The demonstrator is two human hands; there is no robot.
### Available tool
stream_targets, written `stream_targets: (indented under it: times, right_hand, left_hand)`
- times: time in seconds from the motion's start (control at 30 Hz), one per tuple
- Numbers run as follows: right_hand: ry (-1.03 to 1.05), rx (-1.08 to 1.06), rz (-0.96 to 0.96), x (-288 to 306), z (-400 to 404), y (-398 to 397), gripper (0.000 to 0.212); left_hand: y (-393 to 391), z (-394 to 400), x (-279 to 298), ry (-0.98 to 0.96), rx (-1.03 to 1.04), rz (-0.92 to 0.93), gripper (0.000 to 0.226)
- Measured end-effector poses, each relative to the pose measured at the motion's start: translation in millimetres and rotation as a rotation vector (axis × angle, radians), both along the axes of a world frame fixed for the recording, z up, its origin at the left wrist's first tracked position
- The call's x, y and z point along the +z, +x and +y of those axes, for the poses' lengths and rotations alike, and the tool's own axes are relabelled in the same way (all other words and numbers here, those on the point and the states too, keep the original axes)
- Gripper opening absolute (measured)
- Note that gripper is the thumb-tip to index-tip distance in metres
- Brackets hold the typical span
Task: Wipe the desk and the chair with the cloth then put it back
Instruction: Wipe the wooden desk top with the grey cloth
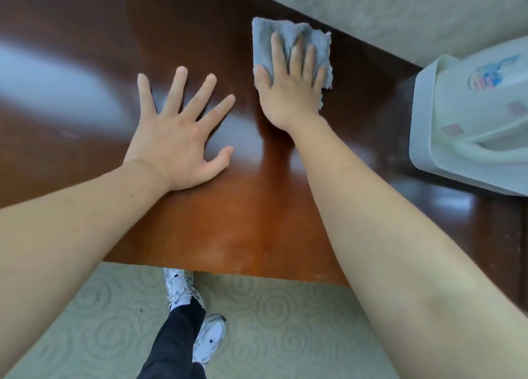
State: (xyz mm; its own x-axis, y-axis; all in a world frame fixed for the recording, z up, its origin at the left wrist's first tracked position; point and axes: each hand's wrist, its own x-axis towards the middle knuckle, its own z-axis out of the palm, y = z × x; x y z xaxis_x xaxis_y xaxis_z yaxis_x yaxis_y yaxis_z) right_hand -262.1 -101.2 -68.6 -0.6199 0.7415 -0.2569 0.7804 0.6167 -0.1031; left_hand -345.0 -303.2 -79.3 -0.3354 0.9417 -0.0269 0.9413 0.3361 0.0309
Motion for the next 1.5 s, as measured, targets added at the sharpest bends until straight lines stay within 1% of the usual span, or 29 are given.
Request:
stream_targets:
  times: [0.1, 0.2, 0.33, 0.47, 0.57, 0.63, 0.7, 0.73, 0.8, 0.87, 0.9, 0.93, 0.97, 1.0, 1.07, 1.13, 1.23, 1.3, 1.4, 1.47, 1.5]
  right_hand:
    - [0.029, 0.105, 0.067, 4.5, -45.1, 45.9, 0.063]
    - [-0.031, 0.109, 0.087, 10.8, -109.2, 109.0, 0.064]
    - [-0.118, 0.108, 0.052, 15.9, -185.1, 188.4, 0.059]
    - [-0.191, 0.104, 0.063, 17.5, -192.0, 207.4, 0.051]
    - [-0.196, 0.071, 0.149, 23.2, -179.5, 195.9, 0.047]
    - [-0.259, -0.071, 0.267, 33.4, -166.2, 176.6, 0.040]
    - [-0.306, -0.327, 0.452, 52.9, -149.5, 149.8, 0.029]
    - [-0.339, -0.479, 0.551, 64.2, -140.8, 135.6, 0.030]
    - [-0.488, -0.758, 0.679, 88.3, -124.4, 111.6, 0.033]
    - [-0.631, -0.932, 0.725, 112.7, -112.7, 98.3, 0.026]
    - [-0.724, -0.997, 0.740, 124.2, -109.6, 94.4, 0.015]
    - [-0.835, -1.039, 0.762, 136.0, -109.0, 92.4, 0.010]
    - [-0.941, -1.035, 0.779, 146.2, -110.3, 93.3, 0.020]
    - [-1.033, -0.994, 0.804, 155.6, -113.0, 96.3, 0.027]
    - [-1.160, -0.885, 0.835, 172.1, -121.0, 106.6, 0.037]
    - [-1.257, -0.813, 0.819, 182.3, -130.9, 119.6, 0.050]
    - [-1.379, -0.746, 0.777, 194.5, -145.2, 135.1, 0.053]
    - [-1.449, -0.639, 0.737, 205.1, -154.7, 143.9, 0.050]
    - [-1.465, -0.450, 0.692, 224.3, -168.7, 160.1, 0.049]
    - [-1.432, -0.361, 0.689, 238.2, -177.8, 175.8, 0.056]
    - [-1.426, -0.279, 0.676, 245.1, -183.2, 185.7, 0.060]
  left_hand:
    - [-1.1, 1.2, 2.1, -0.019, -0.002, -0.003, 0.080]
    - [0.6, 0.4, 4.9, -0.049, -0.017, -0.003, 0.079]
    - [1.7, -0.8, 9.3, -0.084, -0.013, 0.005, 0.079]
    - [1.5, -0.8, 12.8, -0.115, -0.032, -0.013, 0.075]
    - [1.2, -0.5, 15.4, -0.150, -0.029, -0.036, 0.074]
    - [0.7, -0.2, 19.6, -0.210, -0.034, -0.042, 0.074]
    - [0.5, -1.3, 25.6, -0.264, -0.035, -0.062, 0.073]
    - [-0.2, -0.6, 29.2, -0.286, -0.029, -0.075, 0.073]
    - [-0.7, 5.7, 41.8, -0.363, 0.003, -0.131, 0.071]
    - [0.3, 13.1, 63.4, -0.400, 0.030, -0.267, 0.063]
    - [0.7, 14.0, 76.9, -0.355, 0.031, -0.404, 0.056]
    - [2.2, 12.3, 91.1, -0.255, 0.044, -0.585, 0.051]
    - [5.3, 7.8, 105.7, -0.119, 0.060, -0.752, 0.047]
    - [9.6, 0.5, 121.2, 0.009, 0.058, -0.856, 0.042]
    - [19.2, -17.9, 151.8, 0.178, 0.028, -0.946, 0.035]
    - [27.4, -37.3, 176.7, 0.249, 0.032, -1.000, 0.033]
    - [40.3, -63.9, 204.9, 0.301, 0.062, -1.037, 0.033]
    - [54.5, -81.5, 219.6, 0.314, 0.072, -1.058, 0.027]
    - [85.9, -108.8, 237.4, 0.437, 0.119, -0.938, 0.016]
    - [112.7, -129.3, 250.3, 0.527, 0.185, -0.864, 0.017]
    - [128.4, -140.8, 256.8, 0.560, 0.225, -0.846, 0.020]
